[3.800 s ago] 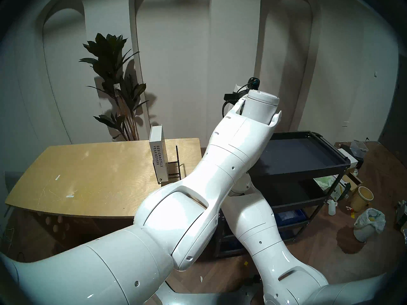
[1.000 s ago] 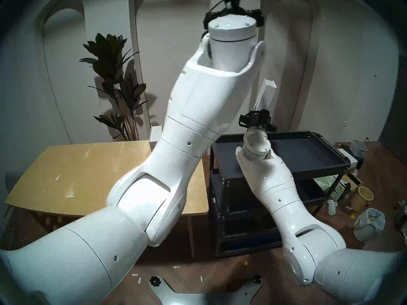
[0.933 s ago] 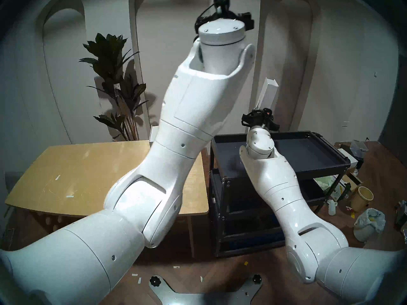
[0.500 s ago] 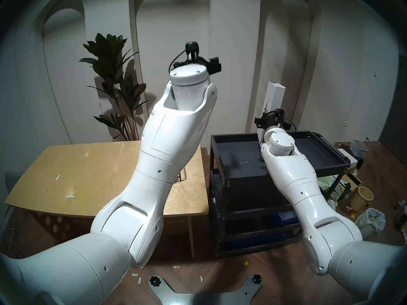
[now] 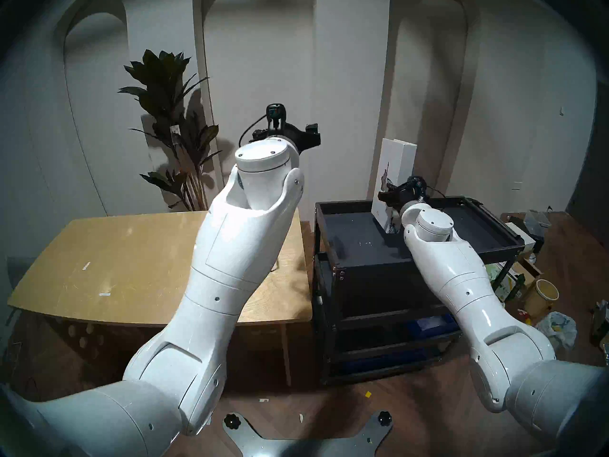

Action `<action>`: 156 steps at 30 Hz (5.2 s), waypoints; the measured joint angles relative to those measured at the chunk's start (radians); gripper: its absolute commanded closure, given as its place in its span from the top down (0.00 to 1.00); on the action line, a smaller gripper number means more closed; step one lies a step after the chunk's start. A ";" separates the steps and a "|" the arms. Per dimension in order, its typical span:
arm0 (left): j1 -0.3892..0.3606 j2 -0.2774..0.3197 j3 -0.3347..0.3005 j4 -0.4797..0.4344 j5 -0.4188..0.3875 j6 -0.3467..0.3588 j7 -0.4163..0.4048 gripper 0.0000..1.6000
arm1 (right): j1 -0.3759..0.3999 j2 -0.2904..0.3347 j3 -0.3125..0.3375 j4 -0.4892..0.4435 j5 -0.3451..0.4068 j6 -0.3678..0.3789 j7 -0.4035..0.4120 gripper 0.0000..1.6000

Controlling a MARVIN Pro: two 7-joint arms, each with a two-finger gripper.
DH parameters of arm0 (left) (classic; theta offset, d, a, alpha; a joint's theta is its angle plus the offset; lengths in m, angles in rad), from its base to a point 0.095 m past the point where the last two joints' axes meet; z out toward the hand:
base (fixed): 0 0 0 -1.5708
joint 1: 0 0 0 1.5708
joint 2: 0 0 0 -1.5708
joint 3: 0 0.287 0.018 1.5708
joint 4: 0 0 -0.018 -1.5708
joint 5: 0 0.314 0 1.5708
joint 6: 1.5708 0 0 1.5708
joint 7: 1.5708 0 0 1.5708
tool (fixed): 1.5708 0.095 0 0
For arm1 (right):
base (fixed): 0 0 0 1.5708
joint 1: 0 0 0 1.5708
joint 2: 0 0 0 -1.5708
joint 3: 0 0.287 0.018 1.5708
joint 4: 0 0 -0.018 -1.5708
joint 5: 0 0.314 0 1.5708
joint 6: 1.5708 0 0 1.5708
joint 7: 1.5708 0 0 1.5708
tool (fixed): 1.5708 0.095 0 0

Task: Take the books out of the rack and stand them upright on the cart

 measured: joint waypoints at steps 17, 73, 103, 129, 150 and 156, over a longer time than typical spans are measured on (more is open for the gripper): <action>0.096 0.071 0.034 -0.096 -0.023 -0.009 -0.064 1.00 | 0.011 0.103 -0.065 0.117 0.157 -0.082 0.310 0.00; 0.121 0.113 0.008 -0.135 -0.065 0.029 -0.121 1.00 | 0.028 0.004 -0.091 0.222 0.081 -0.276 0.123 0.00; 0.129 0.108 0.018 -0.151 -0.050 0.036 -0.116 1.00 | -0.031 0.020 -0.083 0.184 0.091 -0.329 0.103 0.76; 0.138 0.103 0.013 -0.154 -0.049 0.042 -0.106 1.00 | -0.099 0.049 -0.069 0.076 0.130 -0.278 0.088 1.00; 0.152 0.098 -0.006 -0.165 -0.072 0.047 -0.100 1.00 | -0.231 0.116 -0.018 -0.197 0.136 -0.210 -0.030 1.00; 0.162 0.112 -0.013 -0.175 -0.061 0.046 -0.084 1.00 | -0.286 0.132 0.000 -0.270 0.151 -0.214 -0.047 1.00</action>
